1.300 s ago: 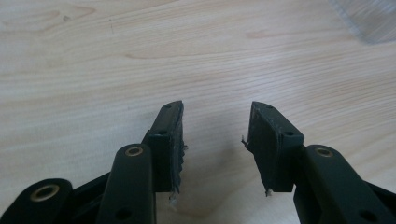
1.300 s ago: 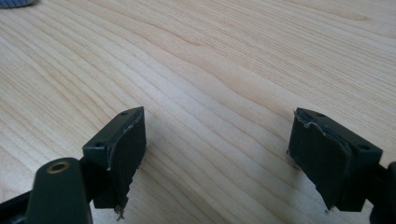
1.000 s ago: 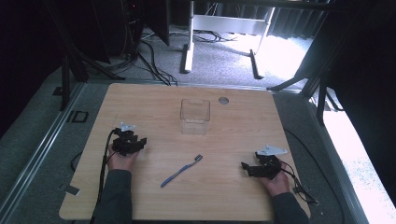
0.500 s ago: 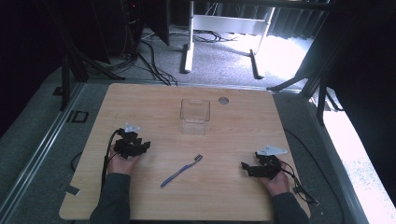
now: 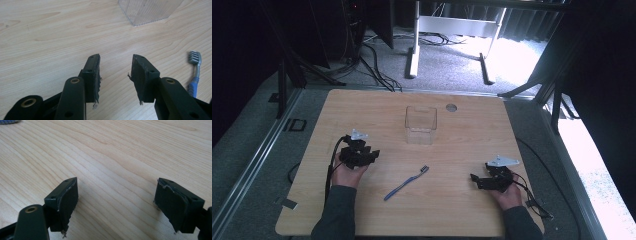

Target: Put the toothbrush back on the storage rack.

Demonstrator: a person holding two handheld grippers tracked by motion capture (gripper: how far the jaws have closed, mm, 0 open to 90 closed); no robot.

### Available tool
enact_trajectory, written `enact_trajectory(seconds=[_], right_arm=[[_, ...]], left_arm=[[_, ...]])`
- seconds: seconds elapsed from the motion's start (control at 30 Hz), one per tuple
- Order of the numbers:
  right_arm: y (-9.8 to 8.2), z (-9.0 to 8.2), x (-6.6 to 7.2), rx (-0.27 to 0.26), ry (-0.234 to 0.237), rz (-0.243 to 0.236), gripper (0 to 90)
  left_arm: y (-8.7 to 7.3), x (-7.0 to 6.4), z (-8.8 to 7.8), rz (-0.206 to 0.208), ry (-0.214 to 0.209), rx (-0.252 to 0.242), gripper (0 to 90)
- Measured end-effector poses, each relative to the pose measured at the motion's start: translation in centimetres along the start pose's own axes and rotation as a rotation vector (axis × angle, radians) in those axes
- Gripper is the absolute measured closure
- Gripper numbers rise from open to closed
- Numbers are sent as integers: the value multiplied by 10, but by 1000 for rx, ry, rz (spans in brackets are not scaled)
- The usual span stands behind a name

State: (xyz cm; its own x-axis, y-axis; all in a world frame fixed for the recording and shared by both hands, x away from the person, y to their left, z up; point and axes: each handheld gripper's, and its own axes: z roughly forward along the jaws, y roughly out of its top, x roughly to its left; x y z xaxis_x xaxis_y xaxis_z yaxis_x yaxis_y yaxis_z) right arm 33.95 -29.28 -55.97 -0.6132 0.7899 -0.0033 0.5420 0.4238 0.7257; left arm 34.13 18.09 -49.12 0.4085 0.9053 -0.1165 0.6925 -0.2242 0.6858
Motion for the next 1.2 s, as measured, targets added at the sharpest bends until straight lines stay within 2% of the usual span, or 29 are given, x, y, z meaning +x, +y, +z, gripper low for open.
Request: enact_trajectory(seconds=[0.43,0.7,1.2], right_arm=[[0,0,0,0,0,0,187],[0,0,0,0,0,0,187],[0,0,0,0,0,0,187]], left_arm=[[3,-6,-4,8,-6,29,588],[3,-12,-3,33,-7,31,582],[9,-26,-1,71,-33,73,560]])
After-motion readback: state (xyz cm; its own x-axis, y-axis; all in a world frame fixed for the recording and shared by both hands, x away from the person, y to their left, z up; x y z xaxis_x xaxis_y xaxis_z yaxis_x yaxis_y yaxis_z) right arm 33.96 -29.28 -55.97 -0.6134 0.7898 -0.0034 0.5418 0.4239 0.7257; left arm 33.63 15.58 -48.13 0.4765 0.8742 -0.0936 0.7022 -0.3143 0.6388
